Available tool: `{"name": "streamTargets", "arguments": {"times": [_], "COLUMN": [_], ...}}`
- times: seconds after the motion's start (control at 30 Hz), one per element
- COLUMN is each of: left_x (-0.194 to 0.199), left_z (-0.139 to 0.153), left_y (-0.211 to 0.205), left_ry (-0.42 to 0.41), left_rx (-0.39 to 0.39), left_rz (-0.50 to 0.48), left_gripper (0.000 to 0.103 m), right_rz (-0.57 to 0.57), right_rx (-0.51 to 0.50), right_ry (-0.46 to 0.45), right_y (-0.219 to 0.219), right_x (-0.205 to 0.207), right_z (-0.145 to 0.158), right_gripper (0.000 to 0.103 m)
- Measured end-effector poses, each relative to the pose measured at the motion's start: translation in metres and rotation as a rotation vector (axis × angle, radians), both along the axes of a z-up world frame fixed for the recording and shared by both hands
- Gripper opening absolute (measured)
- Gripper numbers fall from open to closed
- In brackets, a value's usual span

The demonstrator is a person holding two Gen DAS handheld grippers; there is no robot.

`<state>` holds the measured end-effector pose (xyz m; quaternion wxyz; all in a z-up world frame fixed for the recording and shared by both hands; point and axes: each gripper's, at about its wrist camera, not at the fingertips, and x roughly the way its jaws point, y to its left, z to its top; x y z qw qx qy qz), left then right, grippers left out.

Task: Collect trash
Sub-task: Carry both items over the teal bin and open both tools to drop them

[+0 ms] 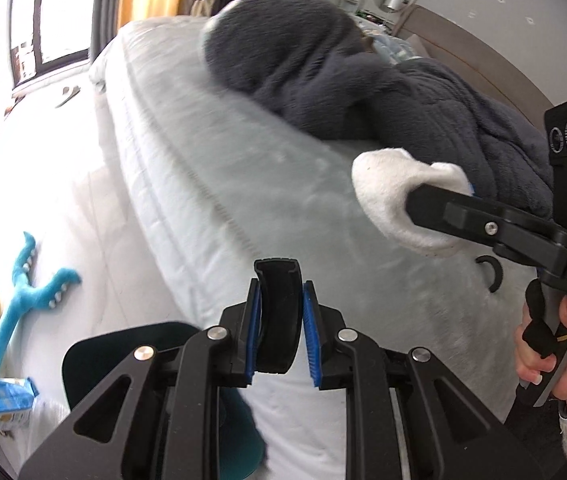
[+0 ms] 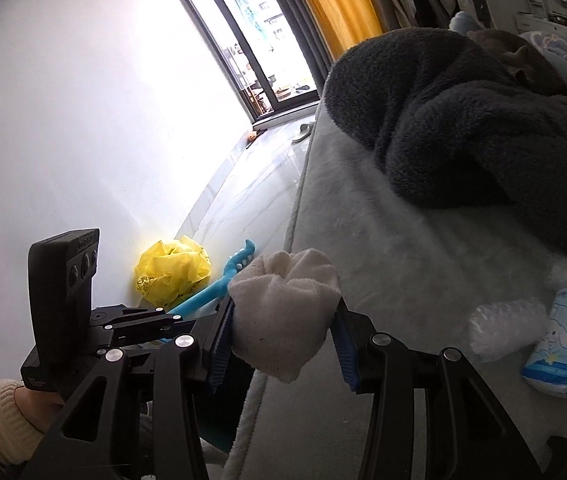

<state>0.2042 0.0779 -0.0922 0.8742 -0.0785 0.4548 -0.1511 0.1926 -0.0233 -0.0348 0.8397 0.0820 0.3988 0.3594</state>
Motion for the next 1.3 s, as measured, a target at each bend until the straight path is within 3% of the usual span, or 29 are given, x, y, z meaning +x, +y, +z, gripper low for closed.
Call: {"name": "streamTargets", "arguments": {"times": [0.27, 0.77, 0.83, 0.9, 1.2, 1.3], "left_x": [-0.006, -0.024, -0.027, -0.028, -0.041, -0.045], "left_z": [-0.025, -0.087, -0.093, -0.096, -0.090, -0.083], "left_y": [0.042, 0.109, 0.116, 0.122, 0.156, 0.166], "left_ry": [0.102, 0.328, 0.361, 0.369, 0.352, 0.326], "left_rx": [0.016, -0.035, -0.043, -0.043, -0.031, -0.019], "left_rz": [0.071, 0.155, 0.163, 0.176, 0.242, 0.265], "left_gripper": [0.022, 0.022, 0.030, 0.049, 0.071, 0.074], "right_rz": [0.073, 0.154, 0.157, 0.163, 0.191, 0.199], "right_rx": [-0.029, -0.128, -0.140, -0.149, -0.196, -0.213], "right_ry": [0.013, 0.062, 0.075, 0.087, 0.129, 0.142], "right_y": [0.053, 0.124, 0.129, 0.137, 0.170, 0.179], "right_x": [-0.003, -0.008, -0.010, -0.009, -0.011, -0.011], "right_z": [-0.009, -0.036, -0.038, -0.042, -0.065, -0.074], "right_gripper": [0.046, 0.046, 0.046, 0.046, 0.046, 0.046]}}
